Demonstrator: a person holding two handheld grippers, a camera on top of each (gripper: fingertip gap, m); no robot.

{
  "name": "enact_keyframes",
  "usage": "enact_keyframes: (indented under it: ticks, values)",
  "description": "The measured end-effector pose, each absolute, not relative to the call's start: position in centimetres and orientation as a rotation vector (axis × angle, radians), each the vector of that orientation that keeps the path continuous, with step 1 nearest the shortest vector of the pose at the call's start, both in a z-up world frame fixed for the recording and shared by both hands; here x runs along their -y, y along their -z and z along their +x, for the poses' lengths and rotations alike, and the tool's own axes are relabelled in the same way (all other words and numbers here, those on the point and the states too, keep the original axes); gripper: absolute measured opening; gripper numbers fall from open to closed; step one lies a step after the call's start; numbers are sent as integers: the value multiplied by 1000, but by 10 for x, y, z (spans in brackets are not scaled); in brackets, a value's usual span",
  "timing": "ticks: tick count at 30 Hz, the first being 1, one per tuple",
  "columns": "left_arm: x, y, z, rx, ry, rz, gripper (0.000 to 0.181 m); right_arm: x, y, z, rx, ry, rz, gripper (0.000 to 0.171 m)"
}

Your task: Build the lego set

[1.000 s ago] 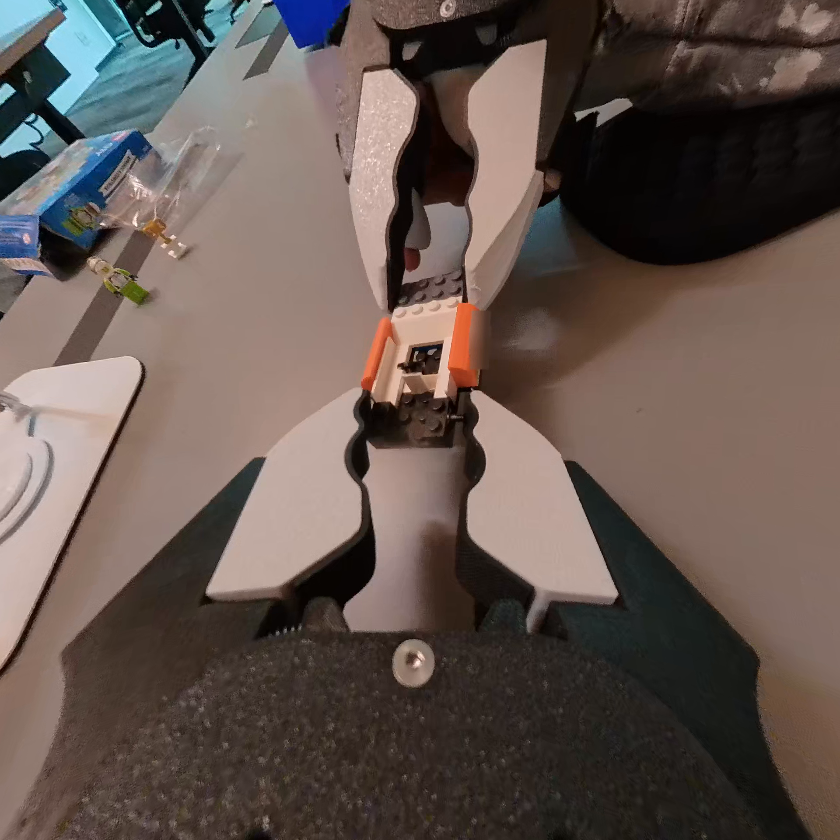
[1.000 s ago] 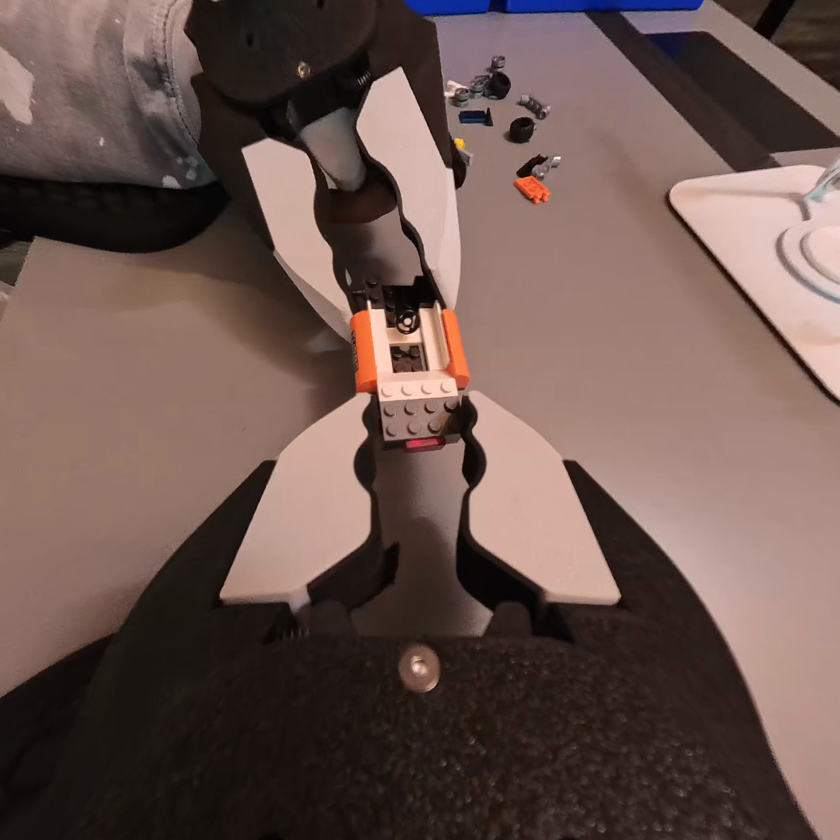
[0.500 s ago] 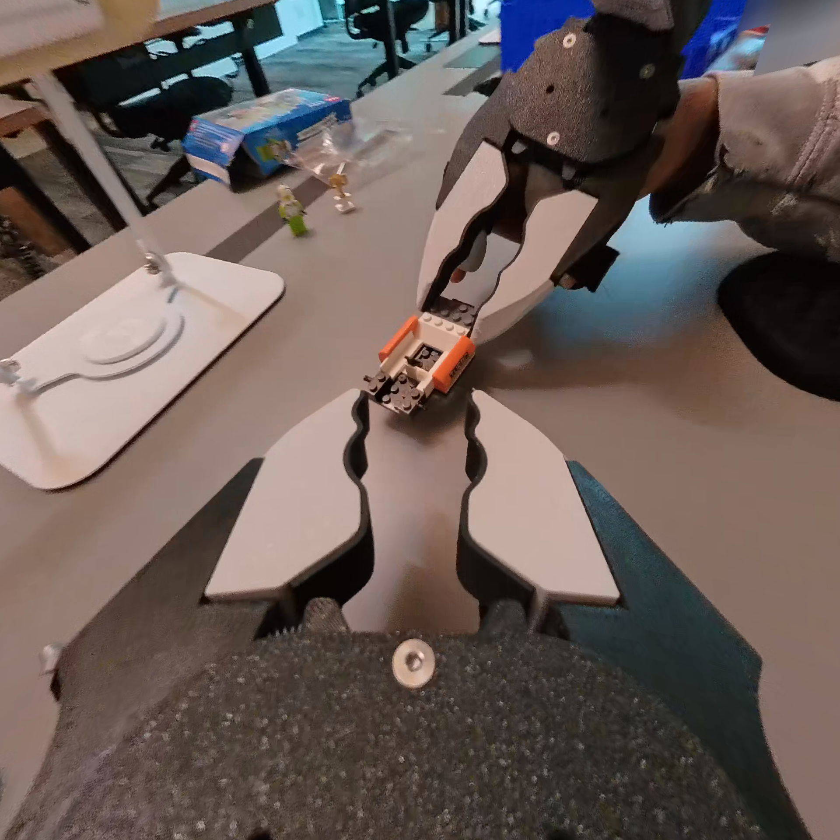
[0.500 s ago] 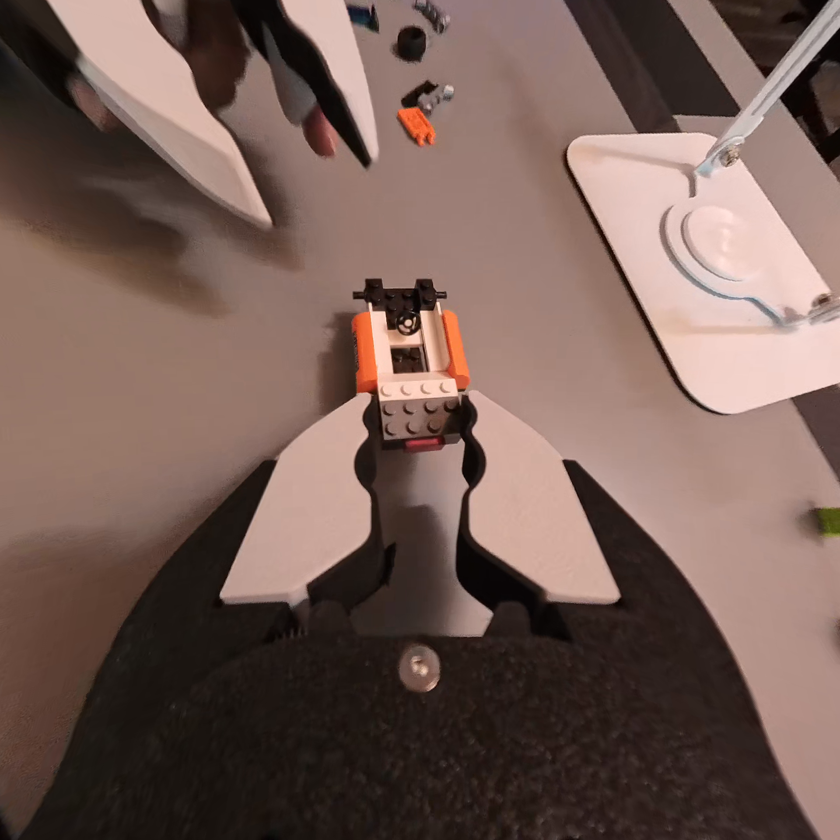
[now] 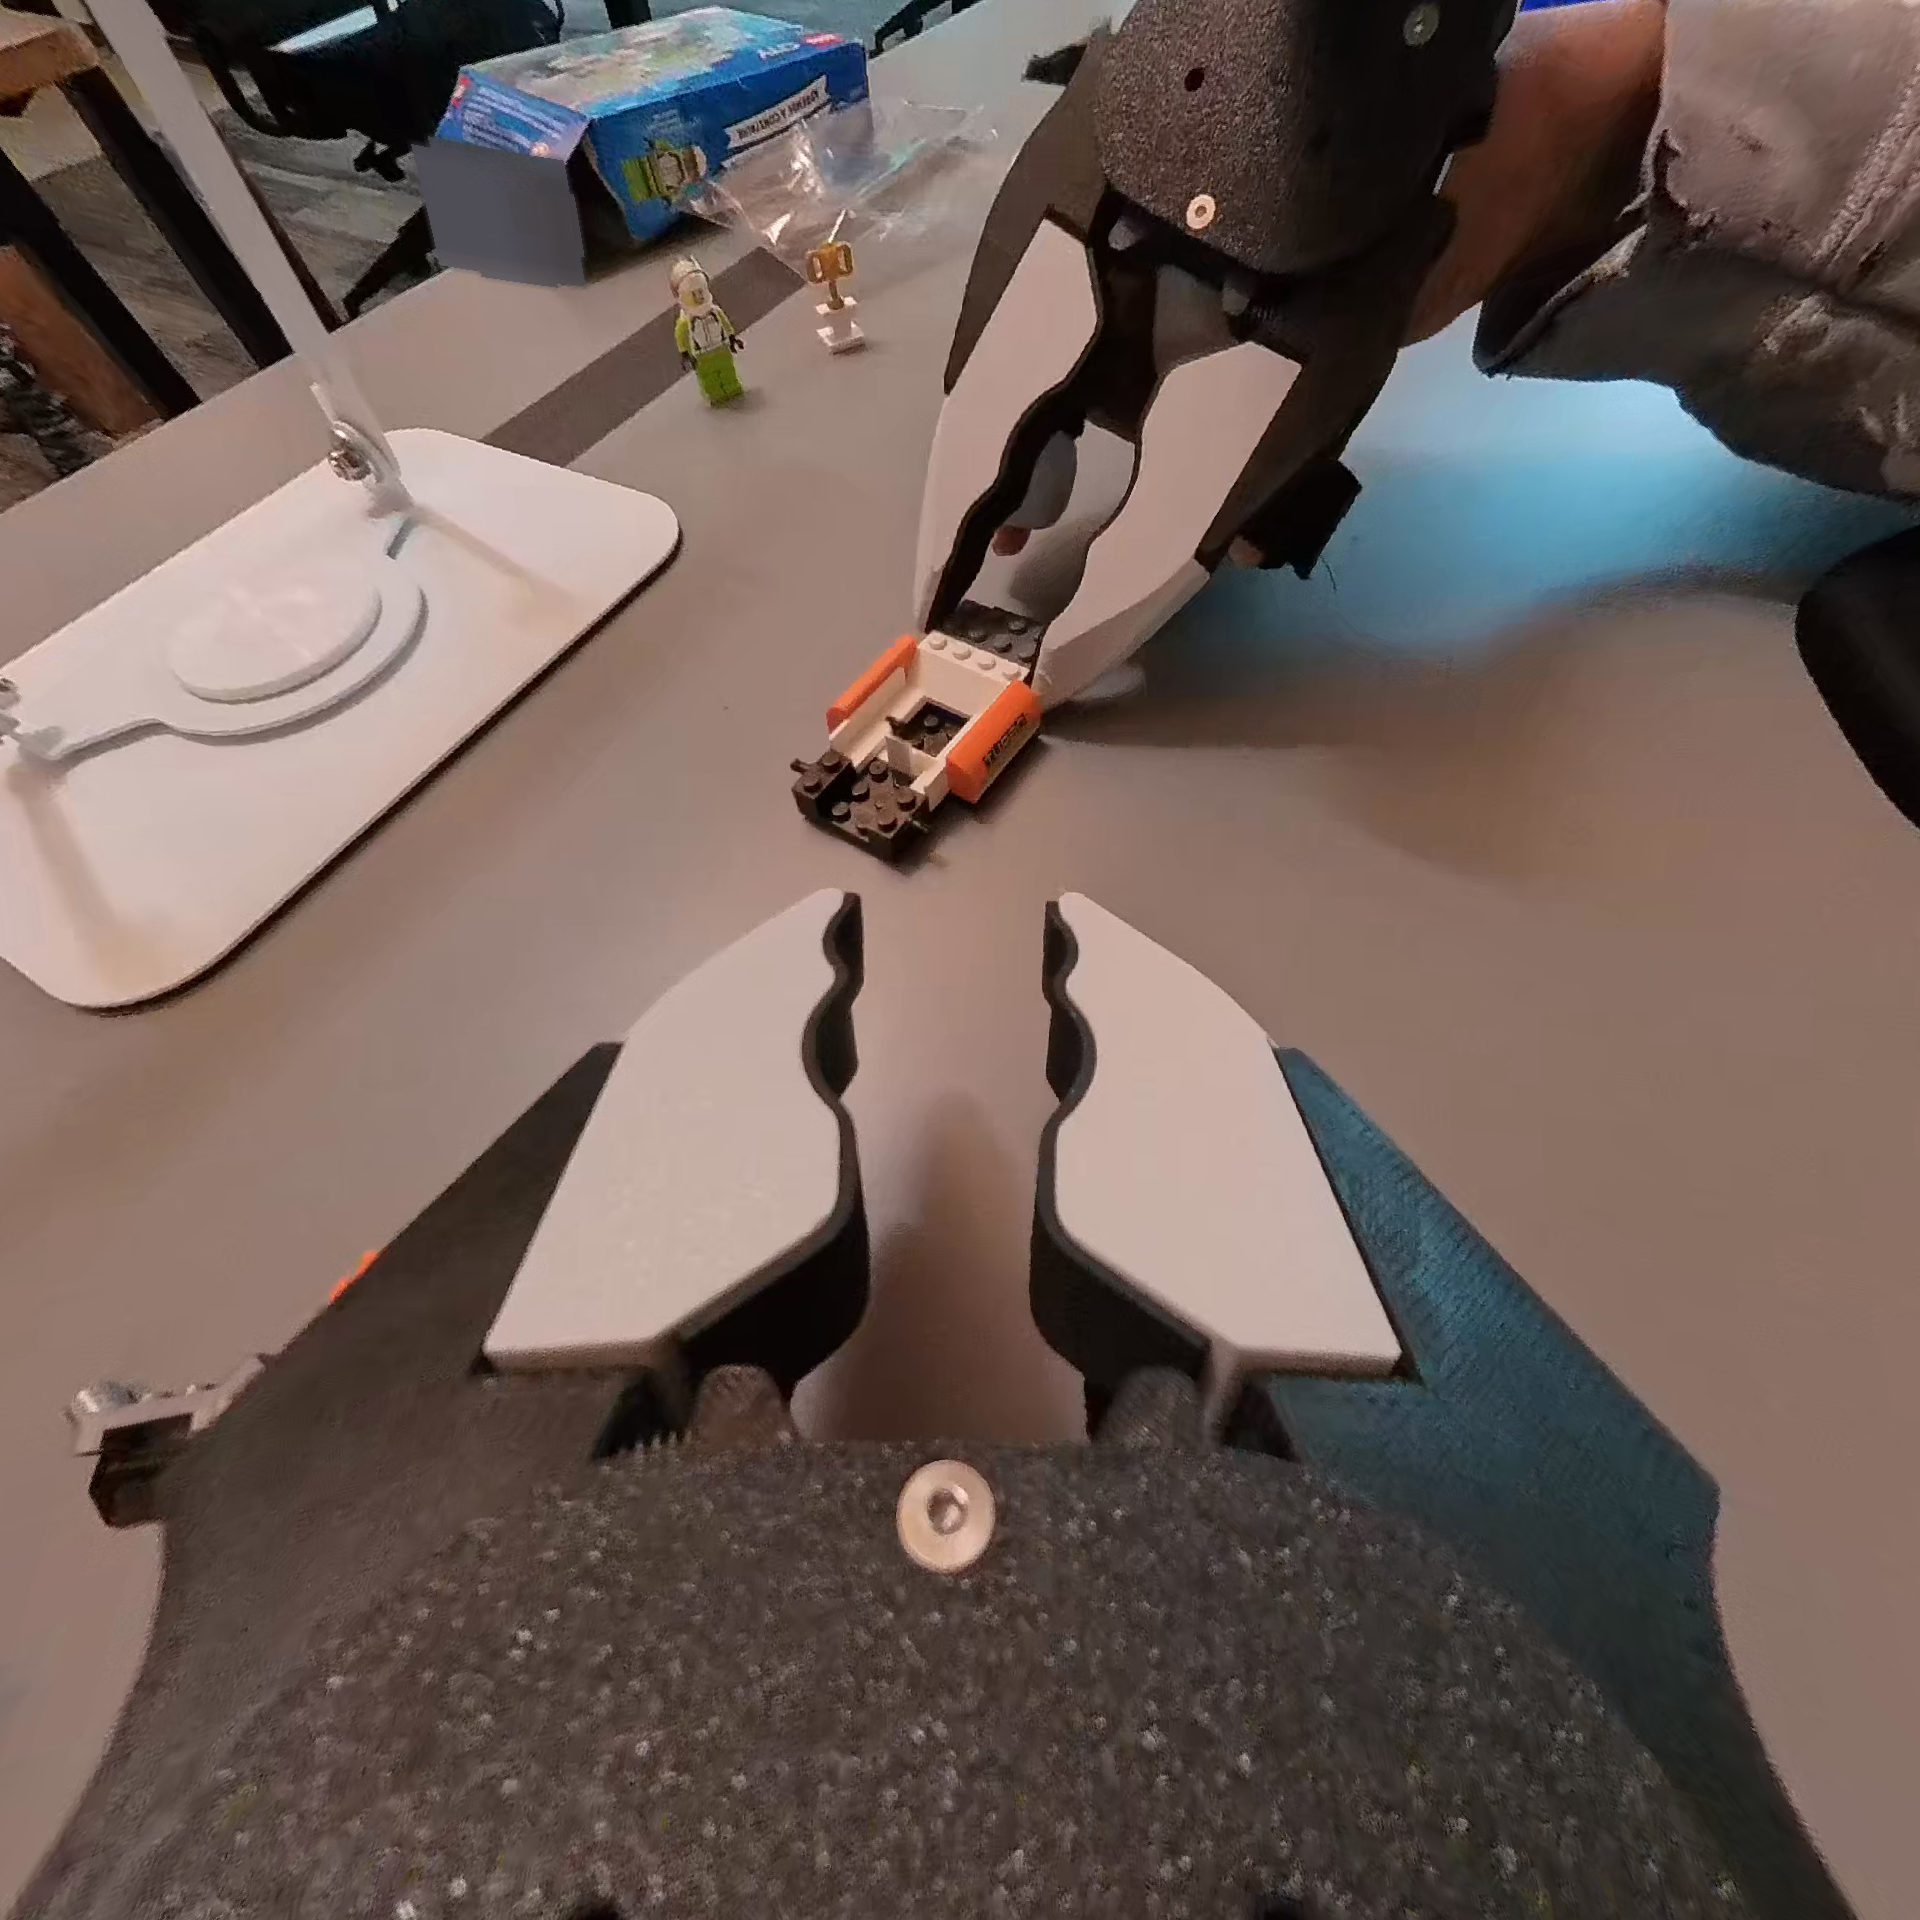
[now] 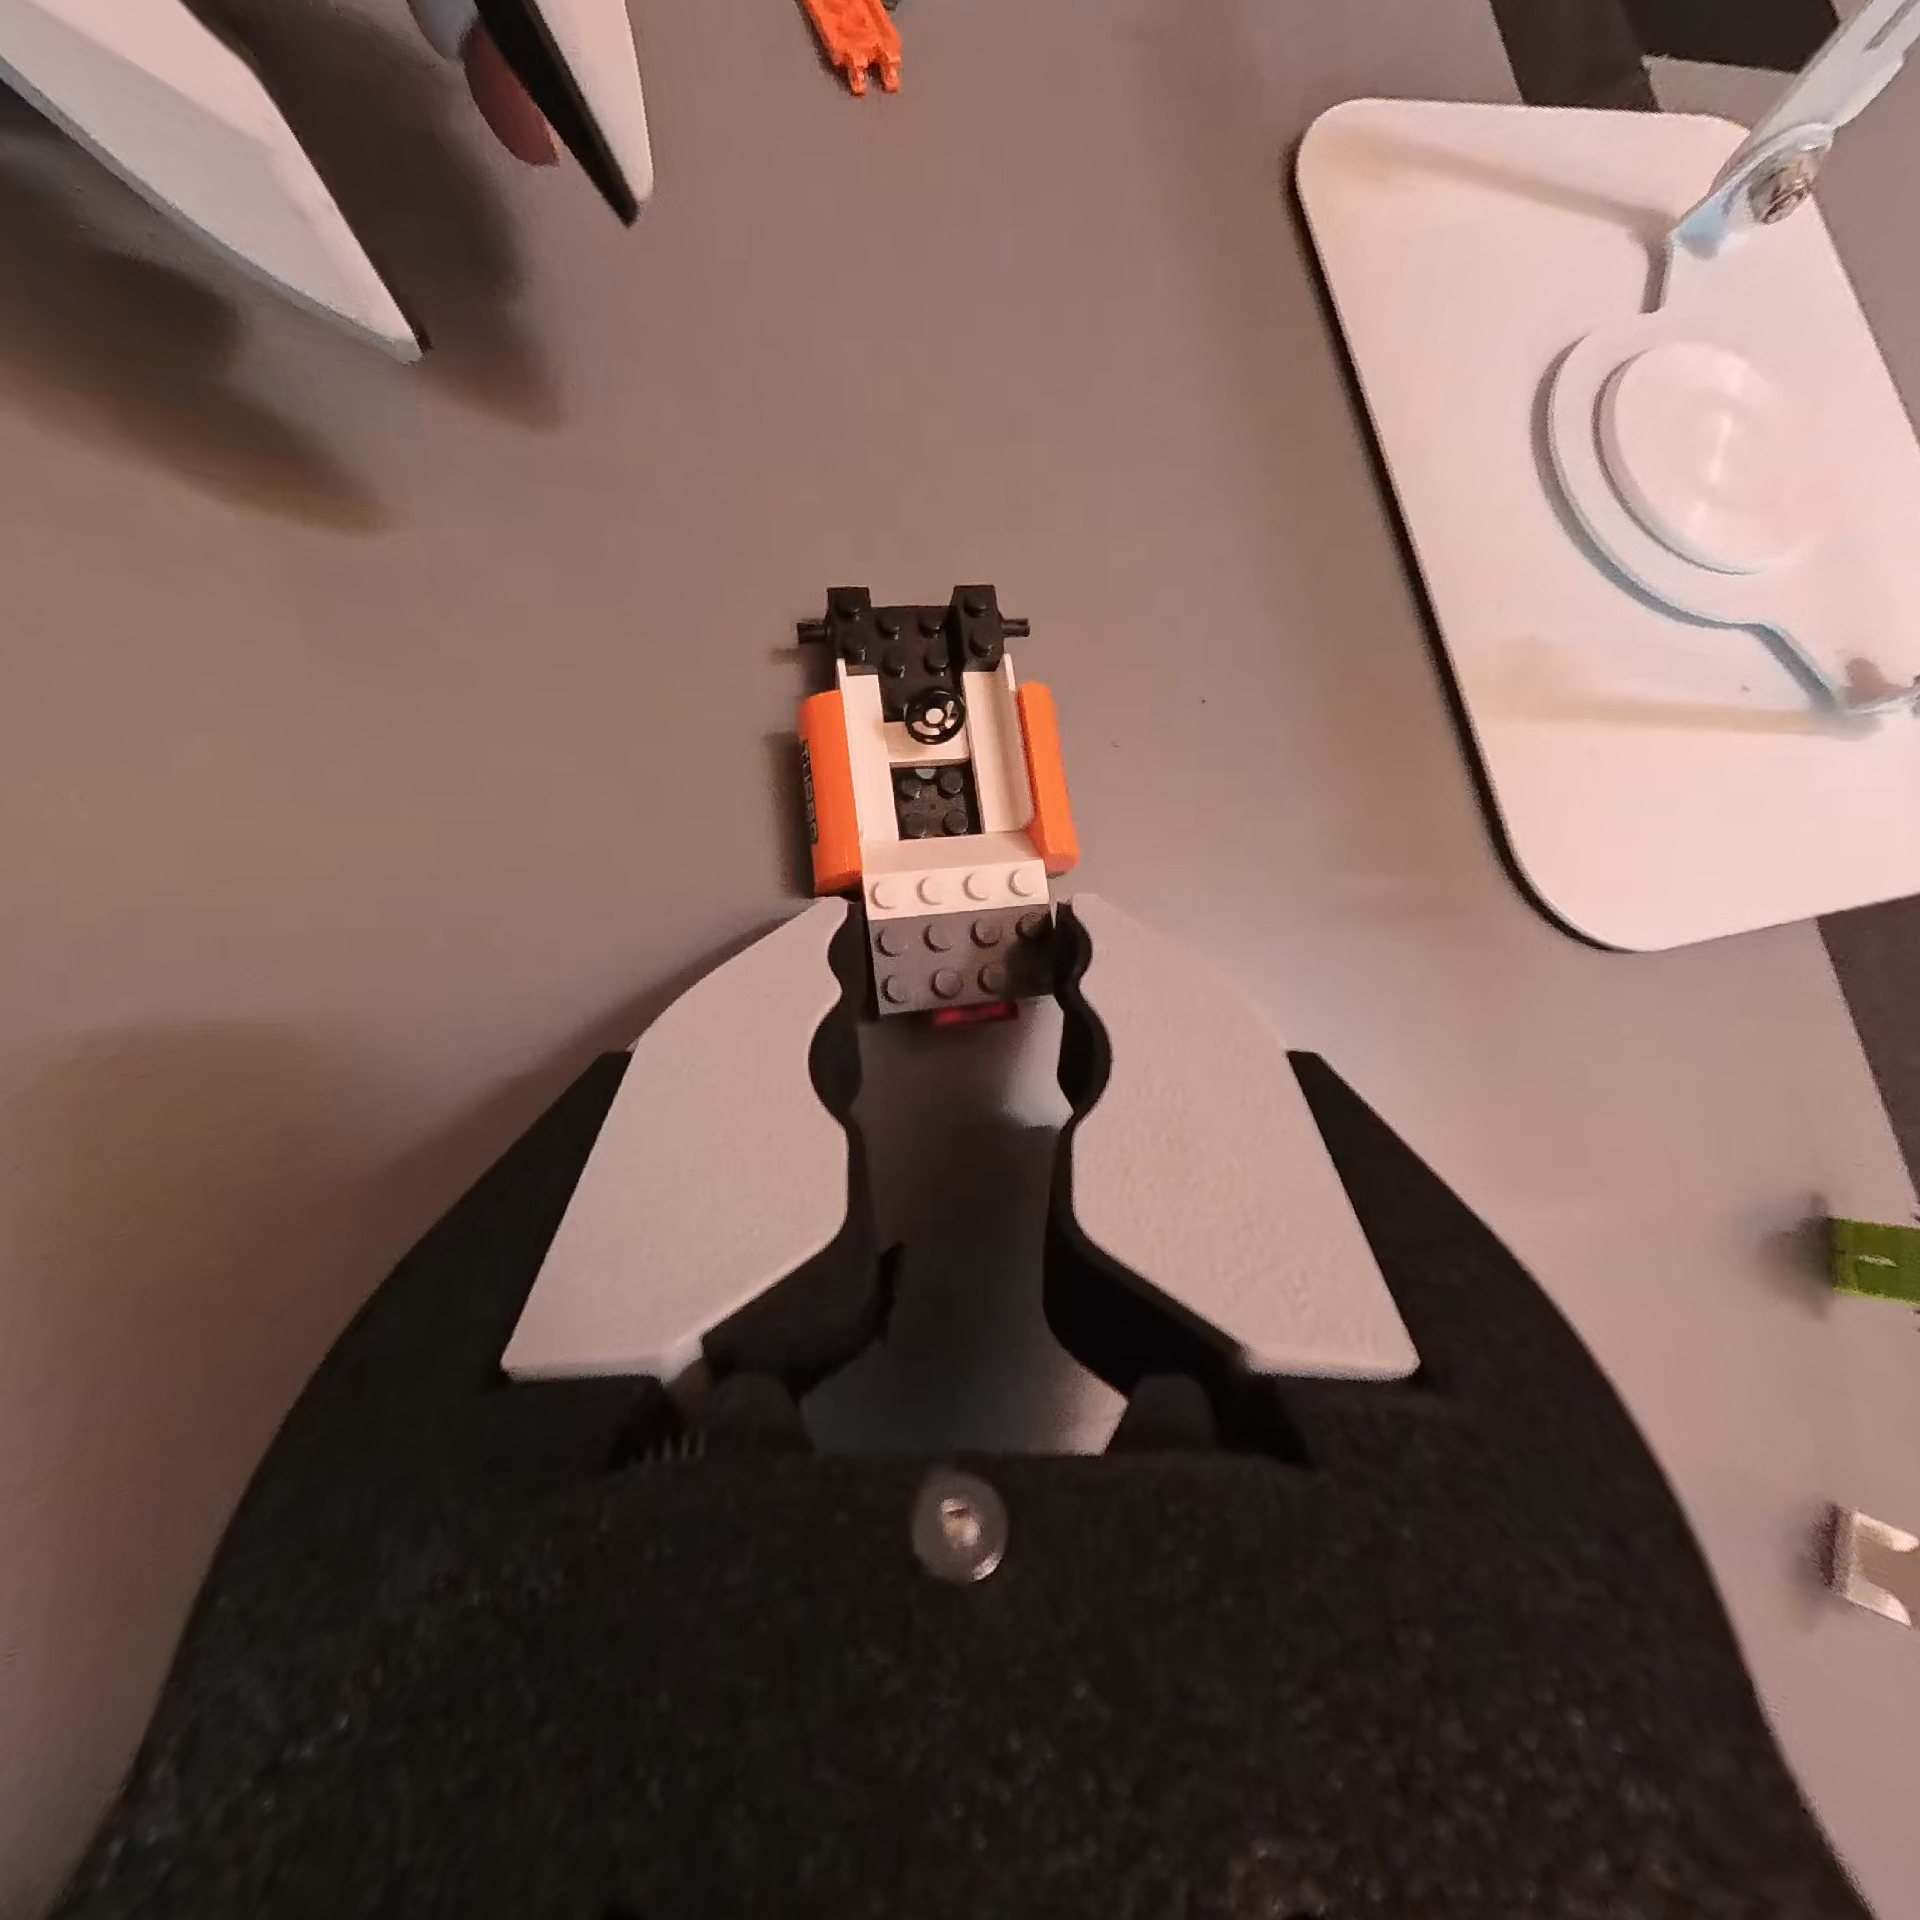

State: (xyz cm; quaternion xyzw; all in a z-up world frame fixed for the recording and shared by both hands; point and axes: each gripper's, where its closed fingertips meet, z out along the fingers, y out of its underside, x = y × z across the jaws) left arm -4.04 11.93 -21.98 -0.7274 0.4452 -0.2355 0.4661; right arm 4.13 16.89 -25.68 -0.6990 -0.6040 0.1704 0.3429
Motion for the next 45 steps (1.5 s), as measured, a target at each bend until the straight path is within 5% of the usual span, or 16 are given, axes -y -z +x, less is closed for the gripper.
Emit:
enact_keyframes:
  ticks: [19,33,45]
  values:
    - [-118,230,-39,-1131,522,-1806,34,-169,241,64,1502,-351,-1815,45]
    - [-158,254,-3,-1523,555,-1851,54,-155,248,65,1348,-315,-1955,39]
    - [-140,260,-1,-1562,507,-1845,34,-173,258,63,1353,-319,-1951,24]
